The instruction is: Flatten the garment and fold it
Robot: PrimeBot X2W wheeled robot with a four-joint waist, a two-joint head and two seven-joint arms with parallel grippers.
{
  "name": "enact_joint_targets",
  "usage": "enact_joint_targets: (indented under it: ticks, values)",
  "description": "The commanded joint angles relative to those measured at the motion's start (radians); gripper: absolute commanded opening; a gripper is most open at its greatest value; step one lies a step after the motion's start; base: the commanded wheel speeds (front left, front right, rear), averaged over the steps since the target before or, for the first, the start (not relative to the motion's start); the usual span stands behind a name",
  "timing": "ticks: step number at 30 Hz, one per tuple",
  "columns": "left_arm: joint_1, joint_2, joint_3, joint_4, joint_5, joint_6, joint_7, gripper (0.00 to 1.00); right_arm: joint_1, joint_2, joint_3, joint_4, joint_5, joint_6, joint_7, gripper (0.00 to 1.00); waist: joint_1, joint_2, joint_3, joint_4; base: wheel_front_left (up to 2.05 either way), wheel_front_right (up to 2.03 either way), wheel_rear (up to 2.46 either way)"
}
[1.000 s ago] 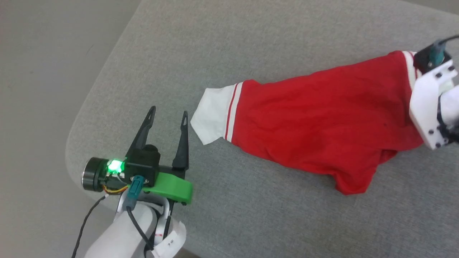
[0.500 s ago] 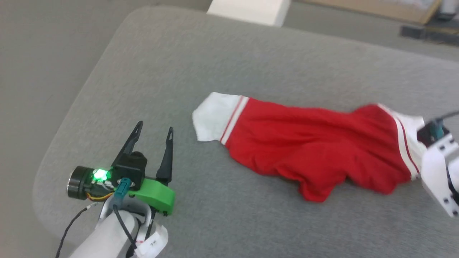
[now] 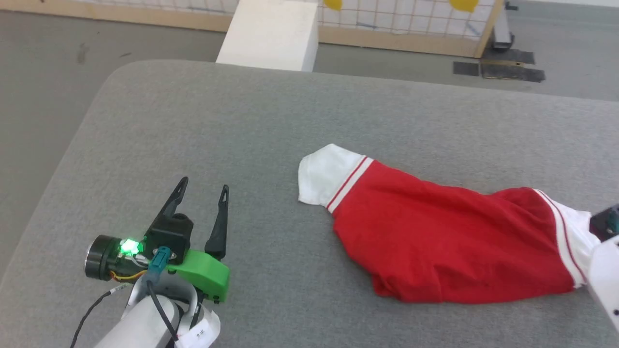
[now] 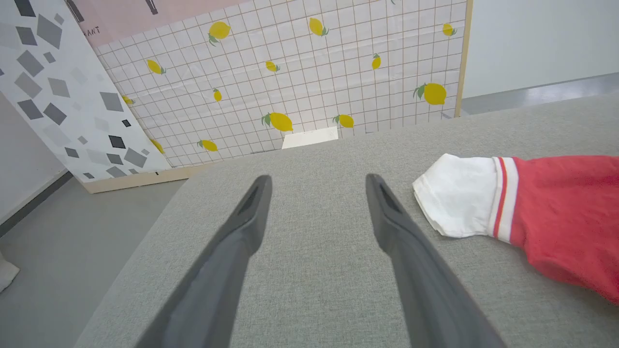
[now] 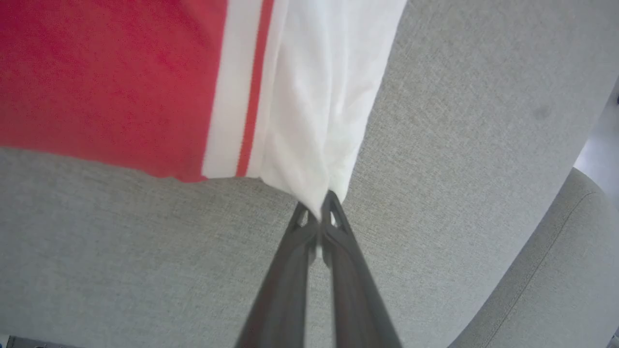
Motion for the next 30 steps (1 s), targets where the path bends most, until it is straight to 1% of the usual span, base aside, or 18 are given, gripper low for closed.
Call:
enact_joint_targets:
  ticks: [1, 6, 10, 13, 16, 19, 22, 26, 30]
  values:
    - [0.003, 0.006, 0.003, -0.003, -0.011, 0.001, 0.005, 1.00, 0.004, 0.025, -0.014, -0.005, -0.018, -0.001, -0.021, 1.00, 0.0001, -0.0001, -0.013, -0.018, 0.00, 0.00, 0.00]
    - [0.002, 0.012, 0.009, -0.007, -0.023, 0.001, 0.014, 1.00, -0.017, 0.104, -0.075, -0.059, -0.001, -0.001, -0.103, 1.00, 0.0001, -0.0001, -0.030, -0.039, 0.00, 0.00, 0.00]
    - [0.008, 0.014, 0.018, -0.014, -0.039, 0.004, 0.017, 1.00, -0.034, 0.143, -0.106, -0.138, 0.042, -0.001, -0.224, 1.00, 0.0001, -0.0001, -0.044, -0.064, 0.00, 0.00, 0.00]
    - [0.014, 0.012, 0.025, -0.022, -0.053, 0.008, 0.023, 1.00, -0.027, 0.163, -0.115, -0.206, 0.062, -0.001, -0.365, 1.00, 0.0001, -0.0001, -0.049, -0.086, 0.00, 0.00, 0.00]
    - [0.020, 0.011, 0.024, -0.032, -0.064, 0.010, 0.036, 1.00, 0.001, 0.192, -0.139, -0.249, 0.063, -0.001, -0.506, 1.00, 0.0001, -0.0001, -0.049, -0.106, 0.00, 0.00, 0.00]
    - [0.025, 0.010, 0.020, -0.043, -0.078, 0.009, 0.058, 1.00, 0.046, 0.244, -0.185, -0.274, 0.039, -0.001, -0.641, 1.00, 0.0001, -0.0001, -0.043, -0.125, 0.00, 0.00, 0.00]
    - [0.029, 0.012, 0.007, -0.053, -0.088, 0.004, 0.096, 1.00, 0.101, 0.303, -0.221, -0.303, -0.016, -0.001, -0.746, 1.00, 0.0001, -0.0001, -0.032, -0.141, 0.00, 0.00, 0.00]
    - [0.032, 0.015, -0.008, -0.068, -0.102, 0.002, 0.146, 1.00, 0.157, 0.393, -0.276, -0.329, -0.082, -0.001, -0.807, 1.00, 0.0001, -0.0001, -0.012, -0.161, 0.00, 0.00, 0.00]
    - [0.012, 0.024, -0.032, -0.079, -0.109, -0.010, 0.222, 1.00, 0.180, 0.463, -0.324, -0.362, -0.135, -0.001, -0.816, 1.00, 0.0001, -0.0001, 0.019, -0.181, 0.00, 0.00, 0.00]
